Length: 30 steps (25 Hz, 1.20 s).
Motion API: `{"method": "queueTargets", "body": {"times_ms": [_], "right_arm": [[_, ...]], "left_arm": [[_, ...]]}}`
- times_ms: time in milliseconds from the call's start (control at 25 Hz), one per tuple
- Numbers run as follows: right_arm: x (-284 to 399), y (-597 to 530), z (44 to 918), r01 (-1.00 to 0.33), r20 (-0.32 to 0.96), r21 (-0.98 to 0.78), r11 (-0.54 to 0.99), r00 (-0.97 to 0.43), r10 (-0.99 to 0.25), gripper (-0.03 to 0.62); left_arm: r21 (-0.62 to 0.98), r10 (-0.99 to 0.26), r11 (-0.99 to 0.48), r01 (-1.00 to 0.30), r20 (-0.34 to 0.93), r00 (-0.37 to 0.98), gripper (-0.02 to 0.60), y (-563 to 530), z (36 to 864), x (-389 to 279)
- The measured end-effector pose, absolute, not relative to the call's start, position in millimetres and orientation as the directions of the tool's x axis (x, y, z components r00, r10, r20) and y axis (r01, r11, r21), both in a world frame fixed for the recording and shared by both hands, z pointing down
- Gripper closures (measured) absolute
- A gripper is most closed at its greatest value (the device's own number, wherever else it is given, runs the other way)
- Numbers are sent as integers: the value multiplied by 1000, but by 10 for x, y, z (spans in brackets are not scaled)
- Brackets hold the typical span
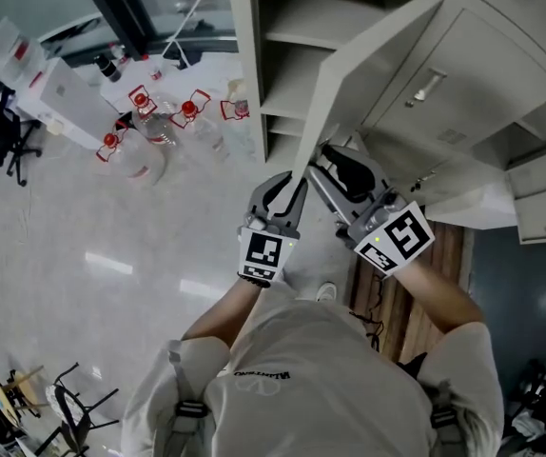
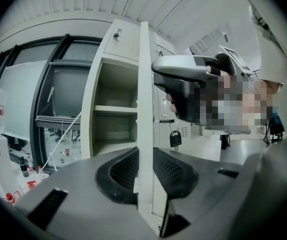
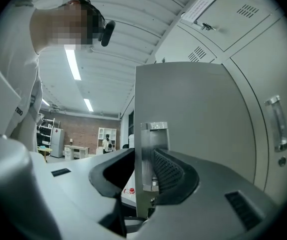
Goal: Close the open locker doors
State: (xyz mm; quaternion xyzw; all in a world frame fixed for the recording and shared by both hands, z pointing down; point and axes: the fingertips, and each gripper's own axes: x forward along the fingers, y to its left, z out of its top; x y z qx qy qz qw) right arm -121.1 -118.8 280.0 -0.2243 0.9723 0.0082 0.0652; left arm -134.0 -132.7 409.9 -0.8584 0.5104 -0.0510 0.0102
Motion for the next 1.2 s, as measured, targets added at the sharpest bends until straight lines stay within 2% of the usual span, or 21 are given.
{"method": "queueTargets", "body": {"times_ms": [360,520,760,960,1200], "right_arm": [[-1544,-1475,2786,-448,-136,-14,894,-885,-445,495],[-1644,-1644,2781,-454,-138,-16,891,-881,-452,536],[-1820,-1899,2783,-465,-130,-21,885,-876,-464,545],[-1946,-2176,2765,-483,-135,-20,875,-866,-481,553],[-2081,-2440,2736,-532,-141,-4,846,-838,-528,559]], "left_arm": [[-65,-851,-525,-849,62,522,491,-1642,4096,-1626],[-65,-842,-539,-840,57,536,491,-1790,4092,-1741],[-108,-889,-453,-885,-7,457,489,-1834,4000,-2095],[-176,-867,-481,-859,-47,496,562,-1912,3906,-2125],[-154,-867,-490,-858,-17,499,577,-2359,3976,-2118]]}}
